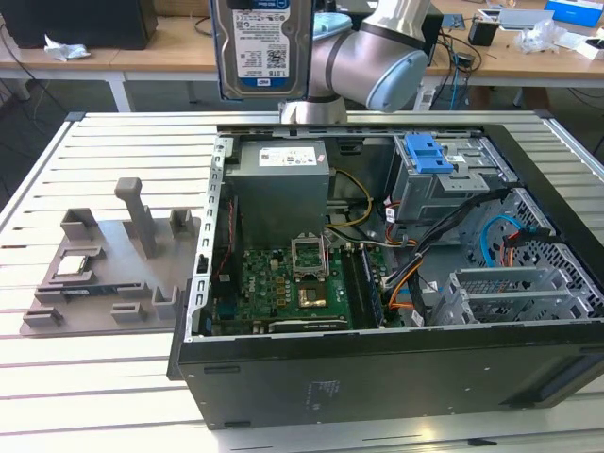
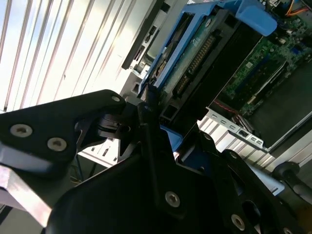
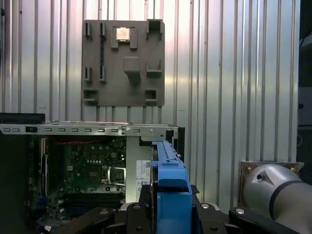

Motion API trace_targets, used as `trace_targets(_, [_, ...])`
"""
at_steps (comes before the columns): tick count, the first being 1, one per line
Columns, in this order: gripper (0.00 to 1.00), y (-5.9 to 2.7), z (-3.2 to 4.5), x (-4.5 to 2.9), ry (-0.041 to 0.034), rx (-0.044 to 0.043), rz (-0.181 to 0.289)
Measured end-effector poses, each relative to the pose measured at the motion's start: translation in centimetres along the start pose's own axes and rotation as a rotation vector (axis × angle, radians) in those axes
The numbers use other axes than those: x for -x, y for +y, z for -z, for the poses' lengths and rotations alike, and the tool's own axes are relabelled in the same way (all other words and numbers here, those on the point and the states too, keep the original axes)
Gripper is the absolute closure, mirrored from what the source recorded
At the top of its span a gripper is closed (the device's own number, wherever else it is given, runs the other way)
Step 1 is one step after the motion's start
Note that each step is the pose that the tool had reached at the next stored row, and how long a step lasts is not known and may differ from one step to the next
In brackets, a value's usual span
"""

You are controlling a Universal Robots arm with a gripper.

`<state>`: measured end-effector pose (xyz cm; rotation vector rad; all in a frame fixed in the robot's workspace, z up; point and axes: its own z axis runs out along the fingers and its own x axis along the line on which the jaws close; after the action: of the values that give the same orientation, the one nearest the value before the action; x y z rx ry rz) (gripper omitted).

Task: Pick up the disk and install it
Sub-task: 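Pick up the disk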

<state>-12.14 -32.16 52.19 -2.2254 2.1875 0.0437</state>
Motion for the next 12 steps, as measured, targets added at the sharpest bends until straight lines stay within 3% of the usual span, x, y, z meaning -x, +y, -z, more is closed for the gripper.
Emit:
trace_targets(3, [0.64,-1.26,0.01,-0.02,0.0,0.0002,0.0])
trace_targets(7, [0.64,-2.31,0.02,-0.04,0.0001,0.0004,0.0])
trace_targets(12, [0.64,-3.06,0.05,-1.05,-0.0124,0.0003,0.0])
